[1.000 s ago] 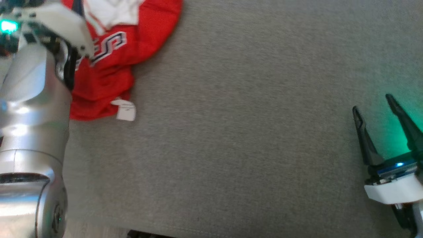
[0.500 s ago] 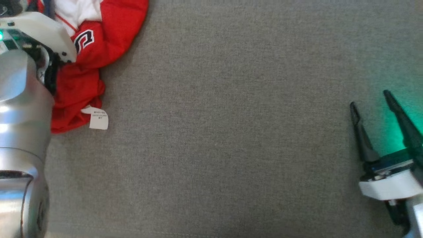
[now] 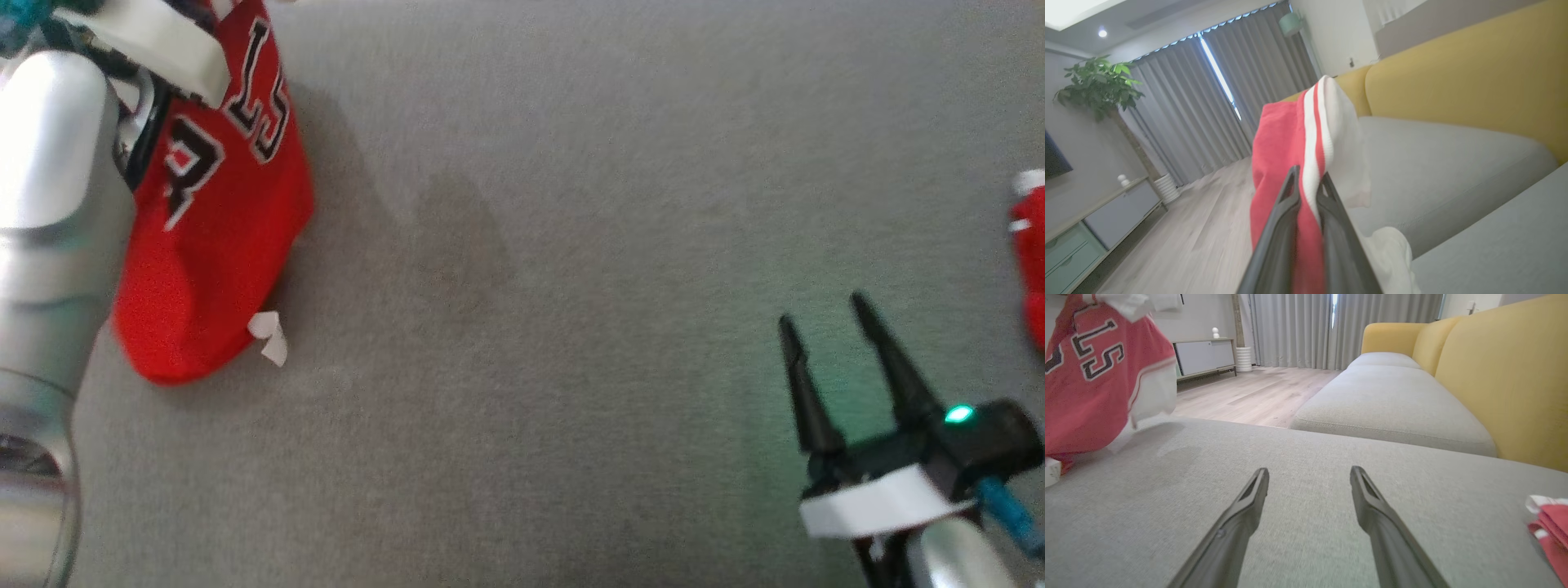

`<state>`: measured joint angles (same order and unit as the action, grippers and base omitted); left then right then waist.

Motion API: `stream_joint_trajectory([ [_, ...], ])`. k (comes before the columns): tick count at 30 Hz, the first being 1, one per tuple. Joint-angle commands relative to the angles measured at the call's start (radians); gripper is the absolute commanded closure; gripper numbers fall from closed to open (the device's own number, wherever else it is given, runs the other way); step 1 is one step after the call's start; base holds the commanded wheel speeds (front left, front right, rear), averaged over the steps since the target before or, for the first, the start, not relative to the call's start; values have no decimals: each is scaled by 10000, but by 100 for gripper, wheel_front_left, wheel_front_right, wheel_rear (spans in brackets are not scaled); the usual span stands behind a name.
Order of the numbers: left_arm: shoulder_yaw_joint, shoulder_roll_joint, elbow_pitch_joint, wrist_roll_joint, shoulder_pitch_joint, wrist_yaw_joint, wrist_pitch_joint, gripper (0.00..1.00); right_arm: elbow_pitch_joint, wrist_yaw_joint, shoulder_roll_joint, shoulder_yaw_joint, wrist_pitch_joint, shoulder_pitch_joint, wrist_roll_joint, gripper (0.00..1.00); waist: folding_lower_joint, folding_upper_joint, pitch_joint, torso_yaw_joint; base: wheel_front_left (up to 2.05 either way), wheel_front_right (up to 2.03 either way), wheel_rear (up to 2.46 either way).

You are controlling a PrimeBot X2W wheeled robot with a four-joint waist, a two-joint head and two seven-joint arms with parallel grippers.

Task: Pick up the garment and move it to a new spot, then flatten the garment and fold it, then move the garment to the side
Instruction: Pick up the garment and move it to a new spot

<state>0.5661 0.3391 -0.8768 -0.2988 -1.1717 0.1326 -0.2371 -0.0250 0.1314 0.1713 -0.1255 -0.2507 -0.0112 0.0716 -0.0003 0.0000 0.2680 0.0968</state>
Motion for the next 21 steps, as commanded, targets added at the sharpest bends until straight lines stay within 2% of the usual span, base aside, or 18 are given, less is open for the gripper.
stream_joint_trajectory([
  [1,128,752,795,-566,-742,-21,111,100,169,-7,-107,-290,-108,-344,69,0,3,0,-1403,-905,0,0,0],
  [5,883,1002,1838,-1601,-943,-20,388,100,120,-7,-401,-310,-109,-735,42,0,3,0,-2260,-1461,0,0,0],
  [8,1053,969,2350,-2434,-992,-20,662,100,123,-7,-508,-351,-109,-970,10,0,3,0,-2722,-1921,0,0,0],
  [12,1150,889,2707,-2833,-1165,-20,697,100,206,-7,-530,-364,-109,-1047,-17,0,3,0,-2882,-2310,0,0,0],
  [21,1779,-145,2316,-2767,-641,-43,200,100,287,-7,-543,-487,-110,-1001,0,0,3,0,-2869,-3096,0,0,0],
])
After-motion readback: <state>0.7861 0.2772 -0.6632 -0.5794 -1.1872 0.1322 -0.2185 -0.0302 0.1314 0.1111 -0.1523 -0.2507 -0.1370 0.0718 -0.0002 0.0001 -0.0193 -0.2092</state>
